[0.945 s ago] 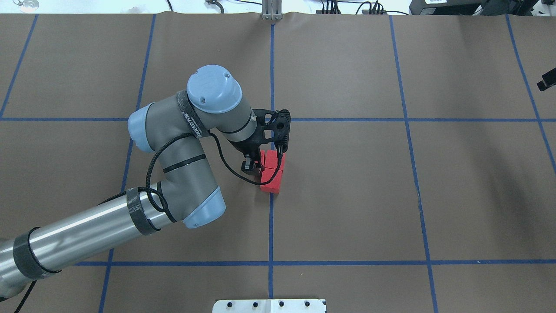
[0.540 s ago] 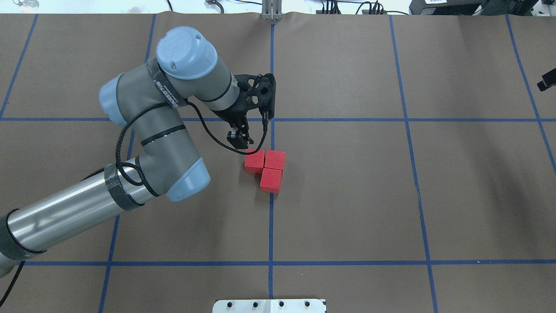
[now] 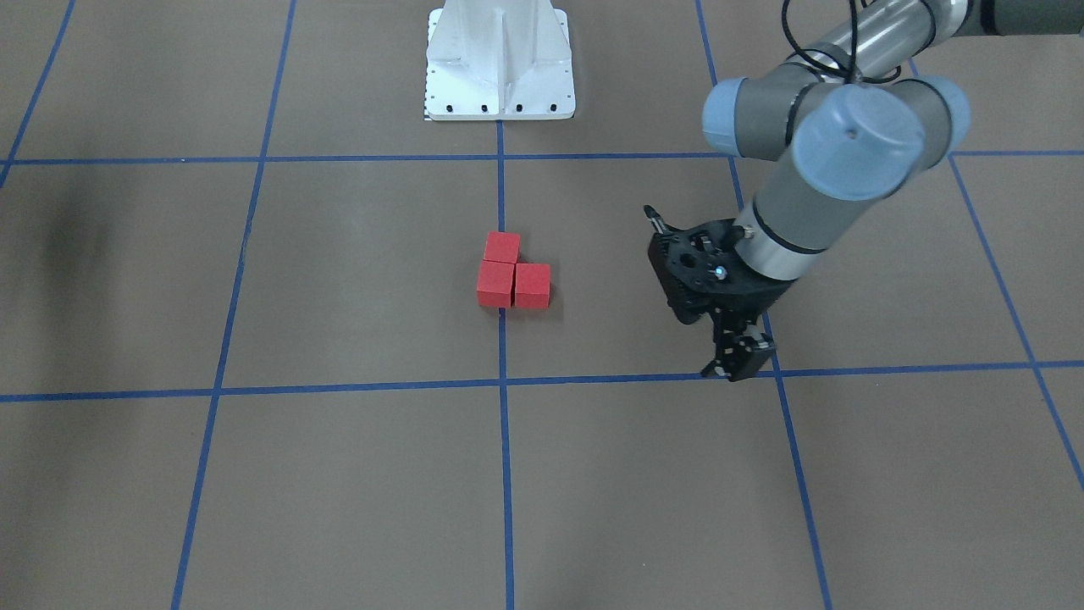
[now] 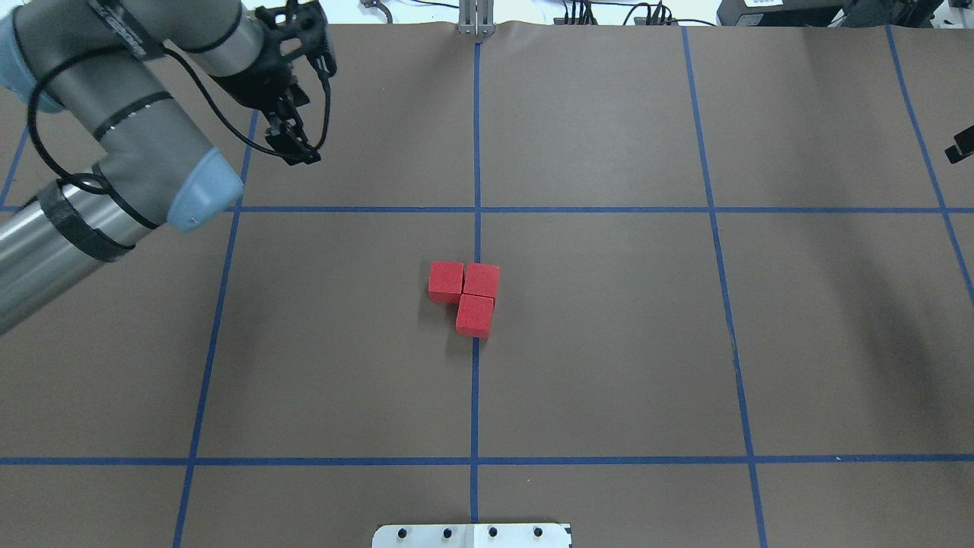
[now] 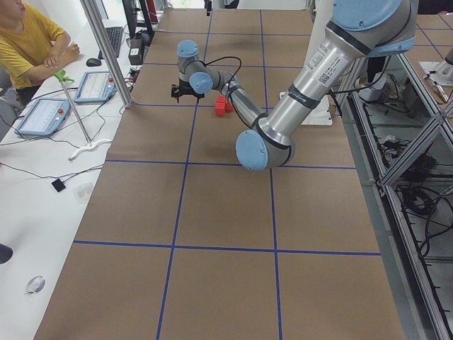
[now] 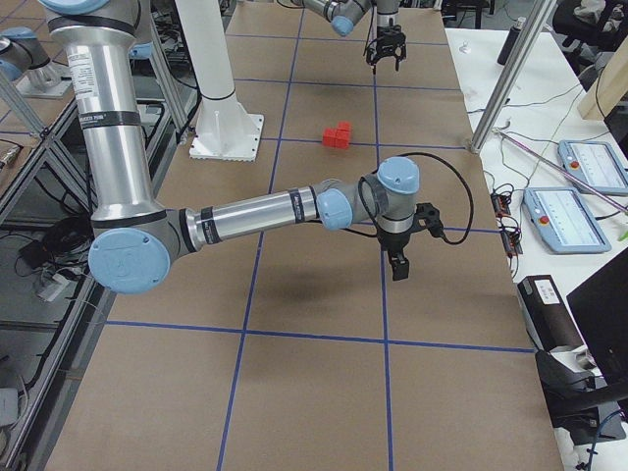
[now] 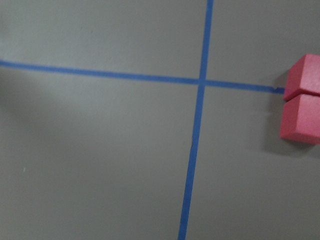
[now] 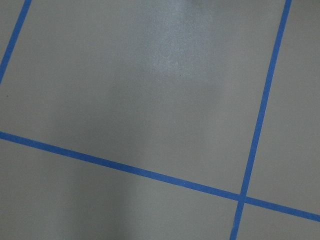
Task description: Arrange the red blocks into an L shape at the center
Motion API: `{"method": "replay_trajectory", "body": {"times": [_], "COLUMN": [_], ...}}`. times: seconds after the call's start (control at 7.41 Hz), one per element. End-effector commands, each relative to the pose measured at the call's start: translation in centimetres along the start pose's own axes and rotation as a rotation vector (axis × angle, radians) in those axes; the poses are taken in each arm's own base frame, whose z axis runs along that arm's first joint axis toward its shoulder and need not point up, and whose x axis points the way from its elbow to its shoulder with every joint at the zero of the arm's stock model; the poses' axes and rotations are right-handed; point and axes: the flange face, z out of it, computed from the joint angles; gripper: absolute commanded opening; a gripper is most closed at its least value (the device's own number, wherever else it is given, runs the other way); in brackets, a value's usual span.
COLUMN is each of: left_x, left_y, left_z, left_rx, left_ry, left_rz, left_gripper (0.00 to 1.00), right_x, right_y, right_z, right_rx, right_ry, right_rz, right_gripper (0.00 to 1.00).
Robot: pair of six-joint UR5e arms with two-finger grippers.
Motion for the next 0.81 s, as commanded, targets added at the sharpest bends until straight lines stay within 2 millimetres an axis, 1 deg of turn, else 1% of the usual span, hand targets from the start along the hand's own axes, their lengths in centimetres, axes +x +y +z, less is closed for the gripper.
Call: {"method": "replay_trajectory", "body": {"times": [0.0, 0.13, 0.27, 0.4, 0.54, 0.67], "left_x": [-6.1, -7.8, -9.6, -11.3, -11.5, -11.9], "left_y": [9.9, 15.3, 20.8, 27.8, 33.3, 38.0], "left_z": [-1.7, -2.4, -4.9, -6.7, -7.4, -8.7], "left_rx": [-0.089, -0.109, -0.119, -0.14, -0.164, -0.178], "left_ry": [-0.026, -0.052, -0.083, -0.111, -0.124, -0.147], "left_rz": [-0.286, -0.352, -0.437, -0.535, -0.616, -0.708], "left_gripper": [0.99, 0.99, 1.0, 1.0, 1.0, 1.0], "right_x": [3.3, 5.2, 7.4, 9.2, 10.9, 12.2], "right_y": [2.1, 4.4, 6.5, 8.4, 11.3, 14.0], "right_z": [-0.3, 0.3, 0.3, 0.7, 1.6, 2.3], "right_rx": [-0.006, -0.023, -0.033, -0.049, -0.075, -0.099], "right_ry": [0.009, 0.017, 0.023, 0.02, 0.008, 0.011], "right_rz": [0.053, 0.076, 0.065, 0.097, 0.143, 0.18], "right_gripper": [1.0, 1.0, 1.0, 1.0, 1.0, 1.0]}}
